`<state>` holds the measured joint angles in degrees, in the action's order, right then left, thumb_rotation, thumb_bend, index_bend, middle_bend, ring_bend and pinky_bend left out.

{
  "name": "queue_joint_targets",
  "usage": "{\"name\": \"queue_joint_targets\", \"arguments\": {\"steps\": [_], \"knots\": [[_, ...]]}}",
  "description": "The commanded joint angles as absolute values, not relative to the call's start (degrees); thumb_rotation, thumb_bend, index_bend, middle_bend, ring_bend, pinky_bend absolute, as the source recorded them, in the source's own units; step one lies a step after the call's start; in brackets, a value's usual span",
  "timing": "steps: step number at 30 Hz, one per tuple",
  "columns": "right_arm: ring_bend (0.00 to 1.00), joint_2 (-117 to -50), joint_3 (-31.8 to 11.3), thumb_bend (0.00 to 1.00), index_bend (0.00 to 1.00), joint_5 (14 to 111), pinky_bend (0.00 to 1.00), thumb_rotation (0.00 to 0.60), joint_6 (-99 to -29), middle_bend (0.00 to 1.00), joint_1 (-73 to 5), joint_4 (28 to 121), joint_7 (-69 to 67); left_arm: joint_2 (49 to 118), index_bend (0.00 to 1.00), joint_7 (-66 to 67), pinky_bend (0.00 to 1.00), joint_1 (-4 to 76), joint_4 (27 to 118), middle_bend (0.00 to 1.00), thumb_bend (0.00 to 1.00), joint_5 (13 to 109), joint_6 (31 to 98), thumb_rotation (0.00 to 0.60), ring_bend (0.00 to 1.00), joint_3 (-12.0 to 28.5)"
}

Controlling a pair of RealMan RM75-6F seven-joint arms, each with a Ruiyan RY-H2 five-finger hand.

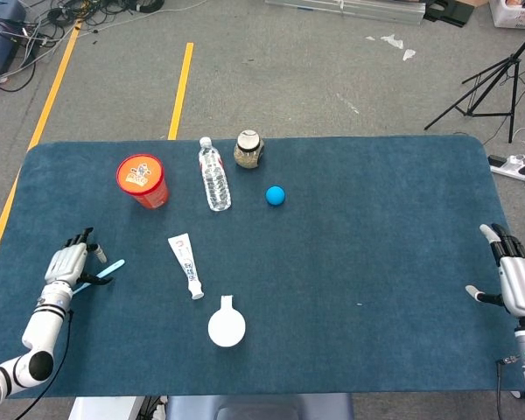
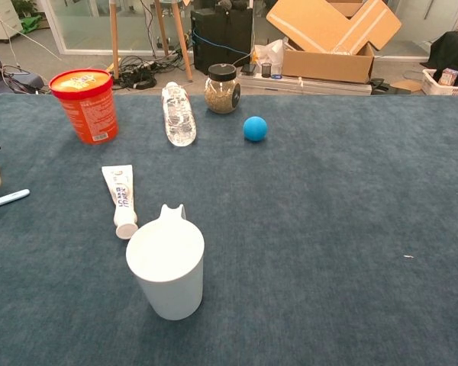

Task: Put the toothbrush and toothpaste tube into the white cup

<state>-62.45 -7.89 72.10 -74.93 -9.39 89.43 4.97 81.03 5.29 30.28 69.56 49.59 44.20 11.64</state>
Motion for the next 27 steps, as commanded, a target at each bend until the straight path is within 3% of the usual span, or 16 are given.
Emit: {"name": "queue_joint_targets", "arguments": {"steps": [1, 27], "knots": [[0.15, -62.45, -7.91, 0.00, 0.12, 72.06, 0.57, 0.600, -74.96, 0.10, -9.37, 89.43, 4.94, 81.42, 0.51, 5.56, 0.00, 30.28, 69.23, 0.00, 0.05, 49.20, 44.61, 0.600, 0.00, 11.54], [0.15, -62.28, -8.03, 0.00, 0.12, 71.93, 0.57, 0.600, -75.00, 0.10, -9.32, 89.46, 4.62, 83.58, 0.53, 8.13, 0.00, 31.26, 66.02, 0.00, 0.08, 45.88, 43.67, 0.600, 0.00, 10.37]]}}
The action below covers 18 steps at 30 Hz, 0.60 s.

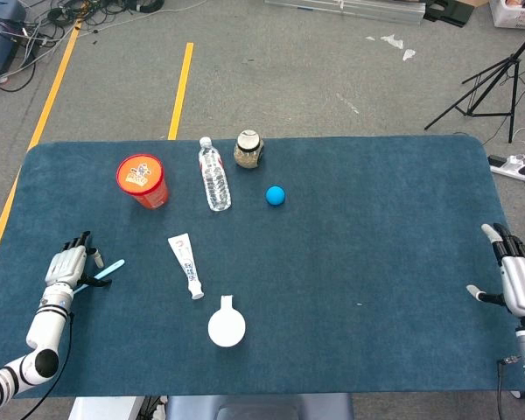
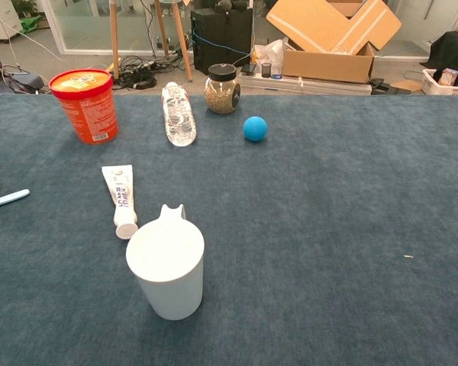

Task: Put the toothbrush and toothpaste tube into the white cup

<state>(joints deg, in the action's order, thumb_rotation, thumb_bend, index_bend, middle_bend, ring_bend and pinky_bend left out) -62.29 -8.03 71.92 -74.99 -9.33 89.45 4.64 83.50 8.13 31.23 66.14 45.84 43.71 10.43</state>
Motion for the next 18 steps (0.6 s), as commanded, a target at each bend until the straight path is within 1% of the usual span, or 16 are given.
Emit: {"name": "queue_joint_targets", "arguments": {"steps": [1, 11, 18], "knots": [[0.15, -62.27, -8.03, 0.00, 0.12, 71.93, 0.57, 0.600, -75.01, 0.10, -9.32, 89.46, 4.60, 83.62, 0.53, 8.13, 0.00, 31.28, 65.92, 0.00, 0.09, 45.87, 43.64, 0.600, 0.00, 10.34], [0.15, -62.16, -8.07, 0.00, 0.12, 71.97, 0.57, 0.600, -75.07, 0.10, -9.26, 89.51, 4.27, 83.61, 0.53, 8.74, 0.00, 31.64, 65.57, 0.00, 0.27, 45.12, 42.58, 0.600, 0.00, 9.89], [0.15, -62.13, -8.11, 0.00, 0.12, 71.95, 0.57, 0.600, -75.20, 0.10, -9.21, 89.54, 4.25, 83.58, 0.53, 9.27, 0.00, 31.82, 65.45, 0.00, 0.28, 44.34, 42.11, 0.600, 0.00, 9.55]]}}
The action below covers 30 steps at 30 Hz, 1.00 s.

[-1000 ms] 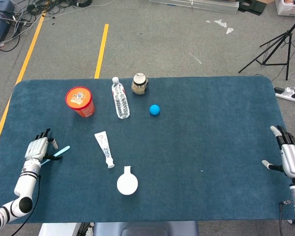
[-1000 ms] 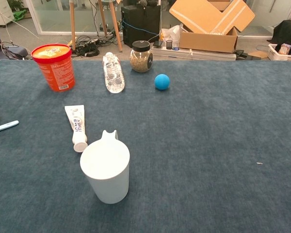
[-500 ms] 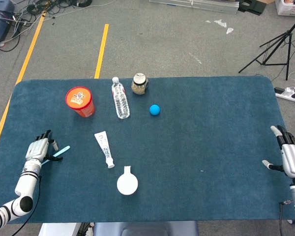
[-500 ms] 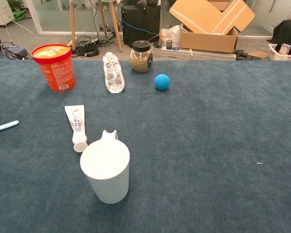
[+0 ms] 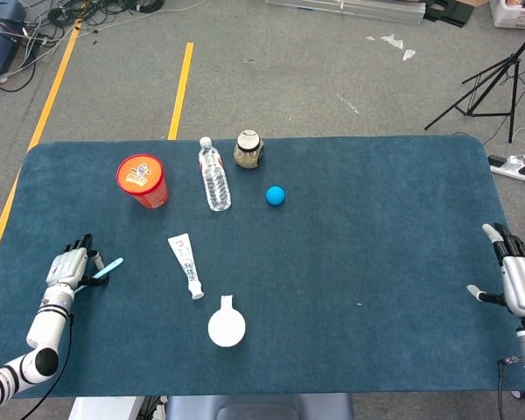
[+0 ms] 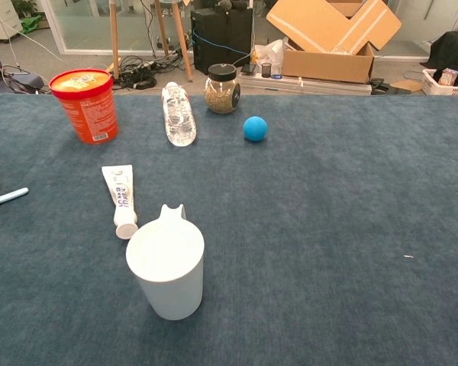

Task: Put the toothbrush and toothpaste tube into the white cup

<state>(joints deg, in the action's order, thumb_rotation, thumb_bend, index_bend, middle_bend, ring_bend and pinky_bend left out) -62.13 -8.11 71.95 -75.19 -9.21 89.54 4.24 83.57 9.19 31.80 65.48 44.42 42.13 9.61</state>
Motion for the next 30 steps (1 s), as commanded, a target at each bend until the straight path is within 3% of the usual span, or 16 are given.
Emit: {"name": "queue_joint_targets", "arguments": {"steps": [1, 14, 30], "knots": [[0.15, -62.14, -8.12, 0.00, 0.12, 71.96, 0.57, 0.600, -75.19, 0.10, -9.22, 89.55, 4.26, 83.61, 0.53, 9.32, 0.00, 31.83, 65.41, 0.00, 0.28, 44.29, 42.13, 0.600, 0.00, 9.52], [0.15, -62.10, -8.13, 0.00, 0.12, 72.05, 0.57, 0.600, -75.36, 0.10, -9.15, 89.62, 4.16, 84.52, 0.53, 10.88, 0.00, 31.88, 64.47, 0.00, 0.29, 44.06, 43.42, 0.600, 0.00, 8.97], [0.15, -62.02, -8.13, 0.00, 0.12, 72.20, 0.57, 0.600, -75.55, 0.10, -9.05, 89.71, 4.01, 84.71, 0.59, 11.37, 0.00, 31.47, 64.43, 0.00, 0.40, 44.05, 44.36, 0.600, 0.00, 9.10]]}}
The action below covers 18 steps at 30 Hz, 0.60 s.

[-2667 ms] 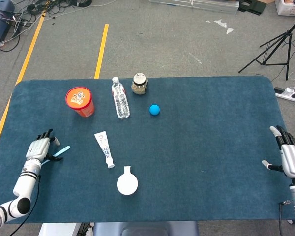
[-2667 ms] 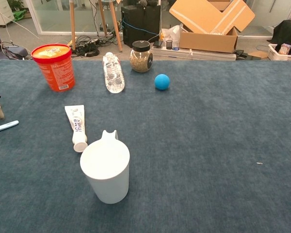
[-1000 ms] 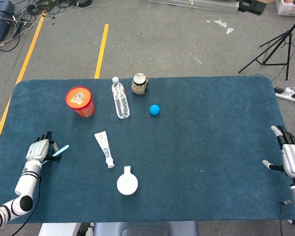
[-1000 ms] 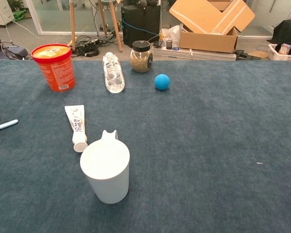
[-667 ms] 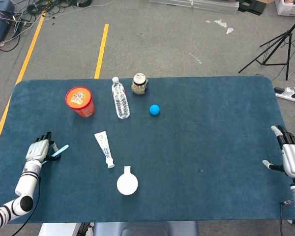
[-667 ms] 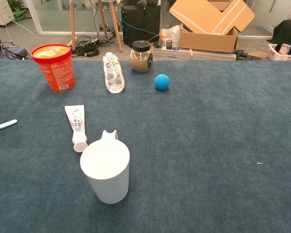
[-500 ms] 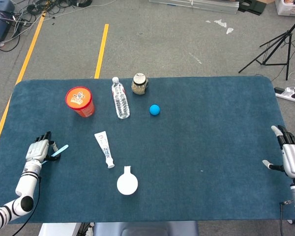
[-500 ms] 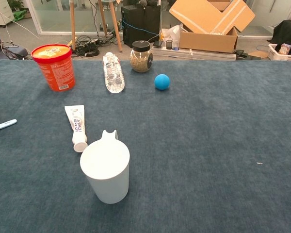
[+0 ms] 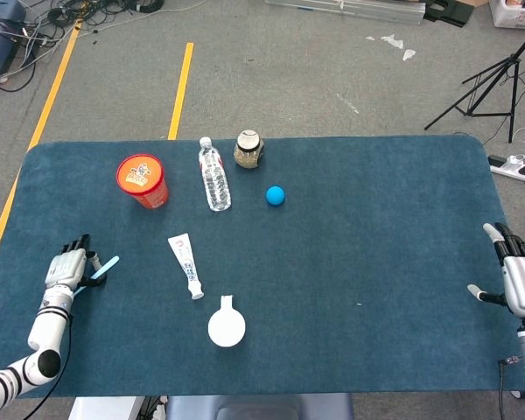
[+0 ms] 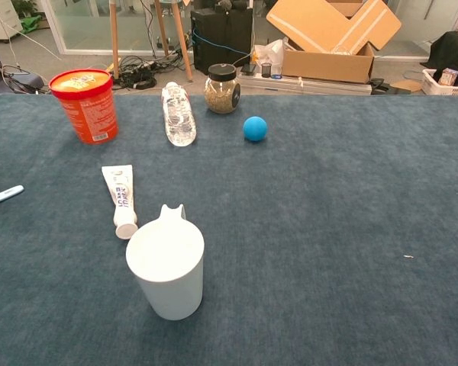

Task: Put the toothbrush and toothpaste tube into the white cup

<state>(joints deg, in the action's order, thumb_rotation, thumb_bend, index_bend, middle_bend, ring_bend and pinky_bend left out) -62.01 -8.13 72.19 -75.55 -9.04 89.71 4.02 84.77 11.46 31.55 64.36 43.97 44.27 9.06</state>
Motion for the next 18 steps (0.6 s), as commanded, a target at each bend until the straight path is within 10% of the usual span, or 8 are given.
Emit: {"name": "queue_joint_targets", "arguments": {"steps": [1, 18], "knots": [[0.15, -62.02, -8.13, 0.00, 0.12, 72.21, 0.57, 0.600, -75.55, 0.10, -9.05, 89.72, 4.02, 84.67, 0.59, 11.32, 0.00, 31.42, 64.48, 0.00, 0.40, 44.11, 44.43, 0.600, 0.00, 9.11], [0.15, -61.94, -8.04, 0.00, 0.12, 72.62, 0.57, 0.600, -75.79, 0.10, -8.96, 89.92, 3.87, 80.94, 0.61, 11.09, 0.00, 29.90, 70.62, 0.00, 0.43, 46.76, 49.12, 0.600, 0.00, 9.83]]}}
